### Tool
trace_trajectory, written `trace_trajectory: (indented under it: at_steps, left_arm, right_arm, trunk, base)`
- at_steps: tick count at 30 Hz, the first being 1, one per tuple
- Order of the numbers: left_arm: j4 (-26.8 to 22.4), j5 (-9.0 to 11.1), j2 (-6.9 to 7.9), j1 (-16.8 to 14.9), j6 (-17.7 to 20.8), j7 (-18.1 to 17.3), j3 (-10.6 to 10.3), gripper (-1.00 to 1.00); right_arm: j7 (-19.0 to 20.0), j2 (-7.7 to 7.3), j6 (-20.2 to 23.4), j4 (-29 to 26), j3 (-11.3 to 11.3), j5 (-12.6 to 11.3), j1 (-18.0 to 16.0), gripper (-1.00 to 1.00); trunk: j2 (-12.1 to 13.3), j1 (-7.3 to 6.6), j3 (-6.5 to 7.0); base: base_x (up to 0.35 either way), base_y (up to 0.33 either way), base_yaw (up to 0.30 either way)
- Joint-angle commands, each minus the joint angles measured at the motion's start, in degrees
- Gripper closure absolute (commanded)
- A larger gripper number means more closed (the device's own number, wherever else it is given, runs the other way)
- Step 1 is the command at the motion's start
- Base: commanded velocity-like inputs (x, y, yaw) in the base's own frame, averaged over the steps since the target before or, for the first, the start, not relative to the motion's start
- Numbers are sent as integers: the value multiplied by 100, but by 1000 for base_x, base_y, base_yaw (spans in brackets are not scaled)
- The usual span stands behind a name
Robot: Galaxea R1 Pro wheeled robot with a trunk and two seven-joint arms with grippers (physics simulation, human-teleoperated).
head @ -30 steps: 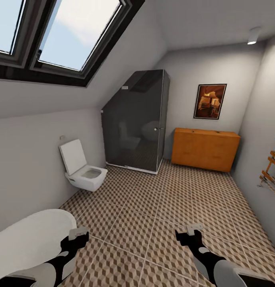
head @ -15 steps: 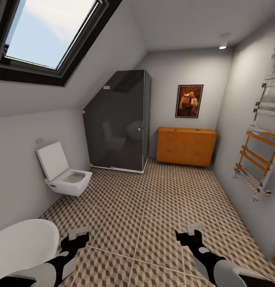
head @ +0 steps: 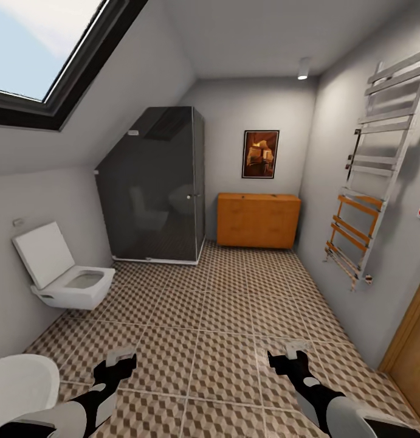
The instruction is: Take the four mousetraps from the cabinet in the bathroom and place them on the bathroom floor. Make sure all four end up on the same floor surface, and ensure that at least two of them are either under or directly next to the same bathroom sink.
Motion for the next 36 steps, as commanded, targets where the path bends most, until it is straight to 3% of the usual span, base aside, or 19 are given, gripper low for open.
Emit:
trace_trajectory:
  at_steps: [1,24,36]
  left_arm:
    - [21,36,-1,-7,-32,9,-51,-100]
    - [67,41,-12,-7,-34,-84,-51,-100]
    - [82,28,-30,-7,-29,-237,-51,-100]
  right_arm:
    - [-19,-1,-18,9,-43,59,-2,-100]
    - [-14,2,-18,9,-43,60,-1,-100]
    - [-14,0,-18,9,-43,60,-1,-100]
  trunk:
    - [-5,2,-3]
    - [-5,2,-3]
    - [-5,2,-3]
  base:
    - [0,0,-275]
    - [2,0,-275]
    - [260,0,-155]
